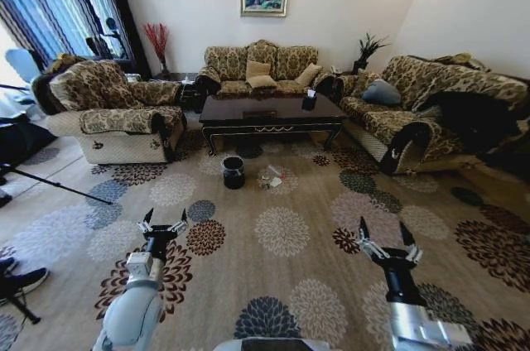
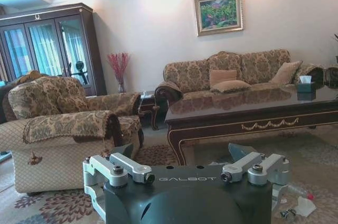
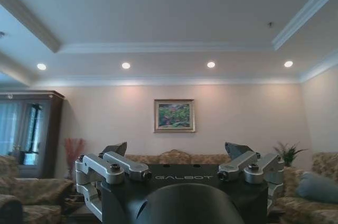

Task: Move to the front of the table and pick up the trash from the floor, then place it into the trash bin.

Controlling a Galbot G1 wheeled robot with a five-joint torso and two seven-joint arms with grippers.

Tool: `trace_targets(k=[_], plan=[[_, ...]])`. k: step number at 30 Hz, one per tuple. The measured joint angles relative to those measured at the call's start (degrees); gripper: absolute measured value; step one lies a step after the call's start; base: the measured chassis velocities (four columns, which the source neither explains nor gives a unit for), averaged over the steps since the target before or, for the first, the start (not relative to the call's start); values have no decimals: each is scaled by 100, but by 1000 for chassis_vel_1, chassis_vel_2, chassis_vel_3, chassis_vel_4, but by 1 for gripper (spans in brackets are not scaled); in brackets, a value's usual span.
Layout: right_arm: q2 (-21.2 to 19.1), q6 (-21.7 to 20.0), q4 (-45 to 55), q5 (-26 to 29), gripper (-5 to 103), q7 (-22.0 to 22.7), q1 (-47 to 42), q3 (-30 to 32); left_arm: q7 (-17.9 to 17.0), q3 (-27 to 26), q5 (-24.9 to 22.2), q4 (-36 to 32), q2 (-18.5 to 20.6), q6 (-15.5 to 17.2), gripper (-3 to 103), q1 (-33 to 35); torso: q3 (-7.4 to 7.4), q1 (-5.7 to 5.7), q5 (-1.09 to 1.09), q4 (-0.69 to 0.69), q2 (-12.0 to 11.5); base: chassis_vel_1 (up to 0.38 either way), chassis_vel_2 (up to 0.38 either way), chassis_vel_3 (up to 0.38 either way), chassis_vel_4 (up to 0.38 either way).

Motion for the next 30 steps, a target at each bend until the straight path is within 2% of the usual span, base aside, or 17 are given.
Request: trace_targets(k=[3,4,6,8,9,11,13,16,19,21,24,25,26,27,28,29,30], plan=[[34,-361,23,-949,100,927,137,-48,0,65,105,46,-40,-5,100,17,0,0,0,1,0,0,0,0,0],[34,-361,23,-949,100,927,137,-48,0,65,105,46,-40,-5,100,17,0,0,0,1,0,0,0,0,0],[19,-858,6,-1189,100,1450,235,-75,2,106,162,65,-49,-19,100,51,1,1,0,1,0,0,0,0,0],[-68,-1256,-41,-910,100,1744,385,-141,3,109,185,69,-54,-27,100,59,0,0,0,0,0,0,0,0,0],[-68,-1256,-41,-910,100,1744,385,-141,3,109,185,69,-54,-27,100,59,0,0,0,0,0,0,0,0,0],[-224,-1290,-366,-519,100,1760,680,-123,0,107,216,105,-57,-31,100,59,0,0,0,1,0,0,0,0,0],[-403,-1072,-934,-166,100,1516,992,-37,-6,108,279,160,-65,-48,100,74,1,1,1,2,0,0,0,0,0],[-534,-885,-1515,56,100,1397,1228,6,-10,108,342,182,-84,-66,100,102,1,1,2,2,0,0,0,0,0],[-596,-332,-2206,-18,100,1495,1483,10,-14,101,402,182,-105,-69,100,145,0,0,2,0,0,0,0,0,0],[-595,-255,-2363,-119,100,1542,1583,11,-19,89,418,180,-111,-69,100,155,0,0,2,0,0,0,0,0,0],[-596,-318,-2591,-335,100,1880,1853,-68,-38,58,443,179,-131,-69,100,162,1,1,0,0,0,0,0,0,0],[-606,-400,-2665,-592,100,2114,2003,-108,-42,51,447,183,-142,-69,100,159,0,0,0,0,0,0,0,0,0],[-606,-400,-2665,-592,100,2114,2003,-108,-42,51,447,183,-142,-69,100,159,0,0,0,0,0,0,0,0,0],[-628,-564,-2726,-887,100,2395,2203,-149,-50,36,451,197,-162,-69,100,152,0,0,1,1,0,0,0,0,0],[-649,-682,-2736,-941,100,2463,2332,-157,-53,25,451,213,-183,-68,100,140,1,1,1,3,0,0,0,0,0],[-675,-819,-2705,-860,100,2466,2440,-152,-54,12,451,224,-205,-67,100,126,1,1,0,3,0,0,0,0,0],[-698,-1074,-2567,-553,100,2461,2544,-108,-55,-16,444,233,-230,-61,100,98,1,1,1,2,-1,0,0,0,0]])
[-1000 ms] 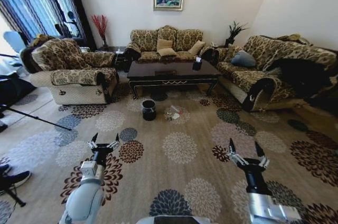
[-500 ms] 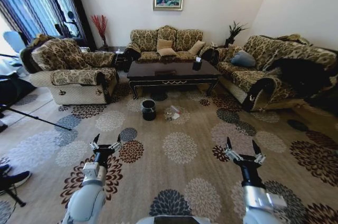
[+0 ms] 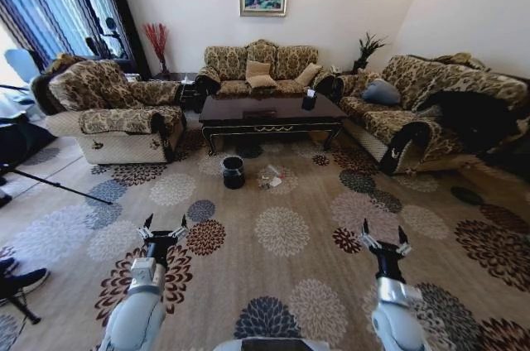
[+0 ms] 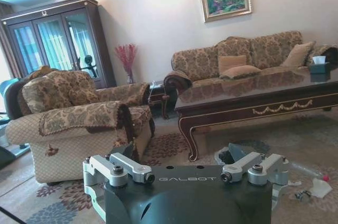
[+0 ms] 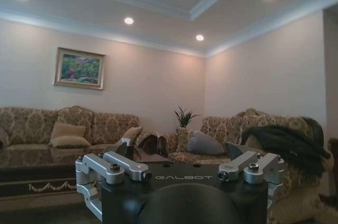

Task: Move to the front of the table and pick up the trash from the floor, then place it into the trash bin.

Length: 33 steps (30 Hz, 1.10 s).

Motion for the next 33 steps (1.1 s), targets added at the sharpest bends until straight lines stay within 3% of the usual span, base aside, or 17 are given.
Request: trace_targets(k=[4,7,12,15,18,20,25,33], plan=[[-21,-451,342,602,100,6,86,143,-21,-65,-109,2,-38,36,100,-88,-1,-1,-2,-1,1,0,0,0,0],[-49,-619,530,654,100,-70,-10,164,-45,-74,-233,-4,-65,89,100,-131,0,0,-1,-1,0,0,0,0,0],[-120,-667,1050,295,100,-680,-411,101,-42,2,-270,-33,-158,118,100,-144,-1,-1,0,-2,0,0,0,0,0],[-167,-955,1553,-88,100,-1198,-785,197,59,58,-247,-37,-192,42,100,-127,-1,-1,-1,-1,0,0,0,0,0],[-220,-1203,1826,-124,100,-1546,-1062,315,118,55,-264,-11,-156,-44,100,-171,-1,-1,-1,-2,1,0,0,0,0],[-268,-1339,2045,216,100,-1849,-1270,368,135,23,-330,27,-112,-63,100,-238,-1,-1,-2,-2,1,0,0,0,0],[-290,-1385,2256,546,100,-1970,-1368,388,365,-60,-467,73,-92,-111,100,-302,-1,-1,-2,-2,1,0,0,0,0],[-177,-1130,2114,171,100,-1621,-1350,443,540,-245,-743,243,208,-368,100,-209,-1,-1,-1,-1,0,0,0,0,0]])
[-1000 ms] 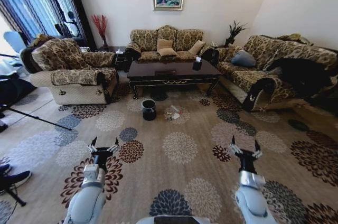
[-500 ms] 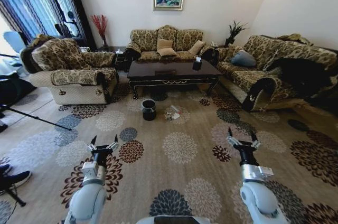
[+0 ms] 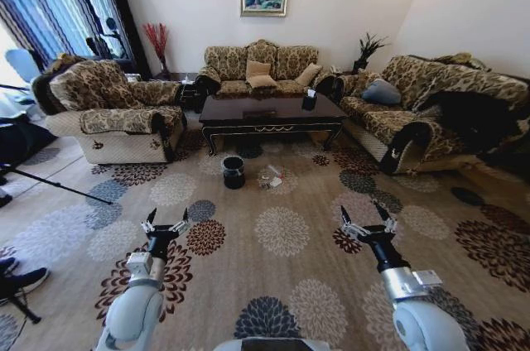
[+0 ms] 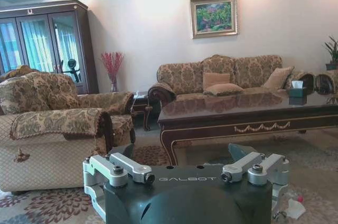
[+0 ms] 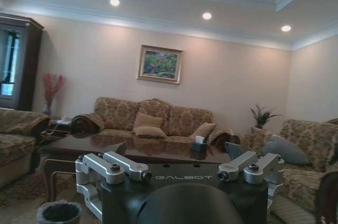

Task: Move to the front of the table and pick up the trash from the floor, then place it into the trash bin.

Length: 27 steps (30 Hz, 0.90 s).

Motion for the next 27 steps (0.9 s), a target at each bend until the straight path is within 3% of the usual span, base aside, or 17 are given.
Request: trace_targets(k=[7,10,18,27], plan=[[150,21,151,20,100,150,-132,101,-36,-37,-230,-34,235,-102,100,52,0,0,0,0,0,0,0,0,0],[238,57,267,20,100,157,-192,108,-30,21,-403,89,330,-390,100,135,0,0,-1,0,0,0,0,0,0],[347,178,225,-52,100,192,-135,121,58,134,-436,323,377,-513,100,129,-1,-2,0,0,-3,0,0,0,0],[416,172,185,-143,100,282,-124,119,194,253,-347,525,384,-719,100,15,-118,-101,0,0,-218,0,0,0,0]])
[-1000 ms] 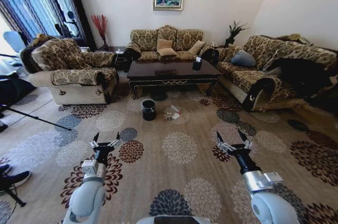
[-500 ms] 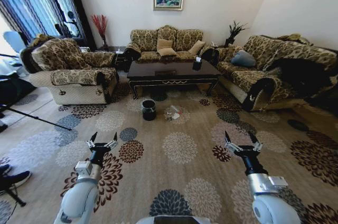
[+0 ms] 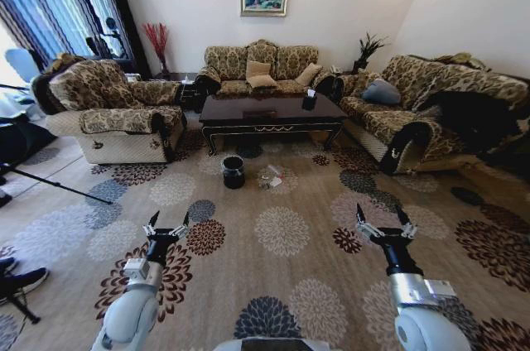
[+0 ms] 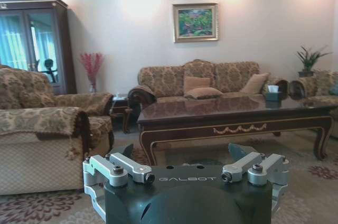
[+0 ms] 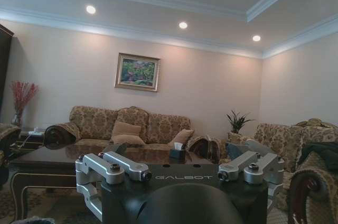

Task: Move to the front of the table and pick up the trash from the floor, then place it into the trash bin.

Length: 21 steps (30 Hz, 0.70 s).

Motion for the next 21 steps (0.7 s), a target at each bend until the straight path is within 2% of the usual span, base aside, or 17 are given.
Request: trace_targets(k=[7,13,21], plan=[[50,-2,-72,-32,100,106,88,-1,119,-31,149,111,-127,-214,100,62,-124,-104,0,-1,-229,0,0,0,0],[109,-11,-29,-27,100,229,148,-23,147,-140,229,36,-470,-368,100,142,-232,-191,0,0,-424,0,0,0,0],[113,8,-1,-75,100,348,155,-84,177,-85,454,-299,-831,-373,100,300,-348,-283,0,-1,-631,0,0,0,0]])
